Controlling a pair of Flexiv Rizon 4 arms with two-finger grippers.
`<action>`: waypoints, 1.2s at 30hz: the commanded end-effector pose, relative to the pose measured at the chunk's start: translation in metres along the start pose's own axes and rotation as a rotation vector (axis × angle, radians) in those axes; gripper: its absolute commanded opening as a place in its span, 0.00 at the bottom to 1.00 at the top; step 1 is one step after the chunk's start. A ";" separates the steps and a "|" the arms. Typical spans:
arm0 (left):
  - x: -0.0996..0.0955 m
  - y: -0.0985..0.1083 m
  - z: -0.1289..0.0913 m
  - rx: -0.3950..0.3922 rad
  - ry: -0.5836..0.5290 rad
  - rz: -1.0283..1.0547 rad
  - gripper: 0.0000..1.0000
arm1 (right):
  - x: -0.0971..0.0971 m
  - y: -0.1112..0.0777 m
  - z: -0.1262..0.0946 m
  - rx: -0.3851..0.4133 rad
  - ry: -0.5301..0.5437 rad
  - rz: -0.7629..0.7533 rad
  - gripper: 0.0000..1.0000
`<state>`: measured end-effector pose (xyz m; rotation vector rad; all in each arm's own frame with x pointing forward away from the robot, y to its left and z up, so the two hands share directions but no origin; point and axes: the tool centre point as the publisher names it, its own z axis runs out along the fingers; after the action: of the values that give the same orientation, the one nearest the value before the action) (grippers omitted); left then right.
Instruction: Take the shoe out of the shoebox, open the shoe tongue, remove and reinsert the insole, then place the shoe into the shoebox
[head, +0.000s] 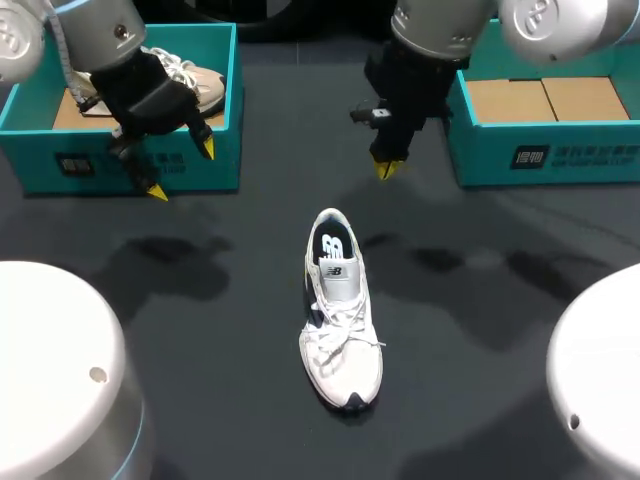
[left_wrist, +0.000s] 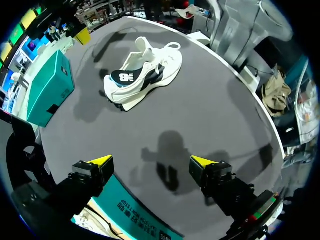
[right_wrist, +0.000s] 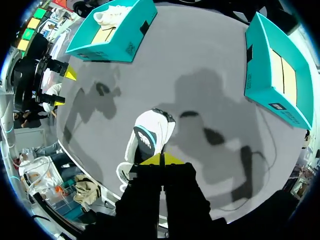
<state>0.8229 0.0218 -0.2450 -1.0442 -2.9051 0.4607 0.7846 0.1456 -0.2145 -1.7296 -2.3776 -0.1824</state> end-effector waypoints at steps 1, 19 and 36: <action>0.004 0.013 -0.008 0.042 0.019 0.054 1.00 | 0.015 -0.008 0.018 -0.055 -0.136 0.037 0.00; 0.012 0.028 -0.022 0.049 0.006 0.127 1.00 | 0.044 -0.014 0.057 -0.094 -0.179 0.081 0.00; 0.012 0.028 -0.022 0.049 0.006 0.127 1.00 | 0.042 -0.013 0.107 -0.179 -0.267 0.131 0.00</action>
<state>0.8344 0.0551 -0.2327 -1.2250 -2.8169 0.5327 0.7545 0.1967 -0.3015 -2.0869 -2.4740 -0.1510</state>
